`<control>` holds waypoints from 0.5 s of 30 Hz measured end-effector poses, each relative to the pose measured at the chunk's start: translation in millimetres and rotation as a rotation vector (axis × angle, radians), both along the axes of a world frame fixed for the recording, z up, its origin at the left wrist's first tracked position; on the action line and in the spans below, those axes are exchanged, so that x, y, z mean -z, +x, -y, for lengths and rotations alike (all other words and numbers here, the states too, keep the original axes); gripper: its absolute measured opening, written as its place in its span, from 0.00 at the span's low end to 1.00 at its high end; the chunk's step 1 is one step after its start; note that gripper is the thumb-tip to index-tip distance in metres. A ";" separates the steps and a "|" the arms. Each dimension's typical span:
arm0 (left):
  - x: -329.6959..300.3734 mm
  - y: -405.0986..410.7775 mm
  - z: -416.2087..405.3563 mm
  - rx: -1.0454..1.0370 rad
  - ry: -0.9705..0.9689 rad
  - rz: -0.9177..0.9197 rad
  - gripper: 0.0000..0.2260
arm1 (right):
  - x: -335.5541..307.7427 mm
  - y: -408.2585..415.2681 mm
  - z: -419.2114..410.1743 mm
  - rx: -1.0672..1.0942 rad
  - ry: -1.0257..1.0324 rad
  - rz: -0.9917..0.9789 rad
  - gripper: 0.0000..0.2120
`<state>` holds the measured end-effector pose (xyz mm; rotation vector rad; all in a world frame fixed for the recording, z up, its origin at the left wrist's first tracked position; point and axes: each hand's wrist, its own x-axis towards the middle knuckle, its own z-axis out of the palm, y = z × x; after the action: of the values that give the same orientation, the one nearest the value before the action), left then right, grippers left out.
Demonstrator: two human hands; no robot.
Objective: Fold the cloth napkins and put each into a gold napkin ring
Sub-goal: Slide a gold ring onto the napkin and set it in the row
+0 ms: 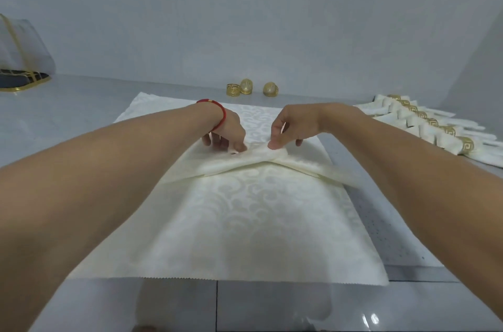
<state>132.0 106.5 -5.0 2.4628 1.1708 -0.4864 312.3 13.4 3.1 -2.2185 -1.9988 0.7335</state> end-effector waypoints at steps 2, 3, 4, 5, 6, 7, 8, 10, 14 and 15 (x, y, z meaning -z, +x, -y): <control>-0.7 -0.1 -2.1 0.012 -0.017 -0.007 0.07 | 2.8 -2.4 -2.3 -0.036 0.029 0.025 0.13; -0.7 -0.5 -3.3 0.012 -0.032 -0.010 0.07 | 4.5 -2.9 -4.7 -0.051 0.037 0.051 0.13; -1.7 -0.9 -4.7 0.015 -0.049 -0.009 0.07 | 4.3 -3.9 -6.2 -0.058 0.044 0.091 0.13; -1.9 -1.5 -5.7 0.024 -0.067 -0.012 0.07 | 5.6 -4.8 -7.2 -0.062 0.053 0.131 0.13; -3.5 -2.3 -7.2 0.042 -0.075 -0.007 0.08 | 5.0 -5.3 -8.1 -0.067 0.070 0.170 0.14; -3.9 -3.5 -8.3 0.062 -0.075 0.001 0.08 | 6.3 -5.6 -9.5 -0.077 0.089 0.199 0.14; -4.8 -4.6 -9.2 0.082 -0.068 0.013 0.09 | 6.4 -6.3 -10.2 -0.086 0.102 0.221 0.14; -5.5 -7.1 -10.4 0.133 -0.050 0.037 0.09 | 7.3 -8.4 -12.0 -0.104 0.108 0.245 0.14; -4.8 -9.9 -6.2 0.159 -0.042 0.160 0.08 | 9.0 -11.4 -12.7 -0.109 0.098 0.286 0.15; -4.2 -9.7 -4.0 0.149 -0.068 0.205 0.09 | 9.1 -11.4 -12.8 -0.109 0.101 0.293 0.15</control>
<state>122.3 110.5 -0.8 2.4841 0.8805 -0.2998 300.8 26.2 -6.0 -2.2845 -2.2455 0.3195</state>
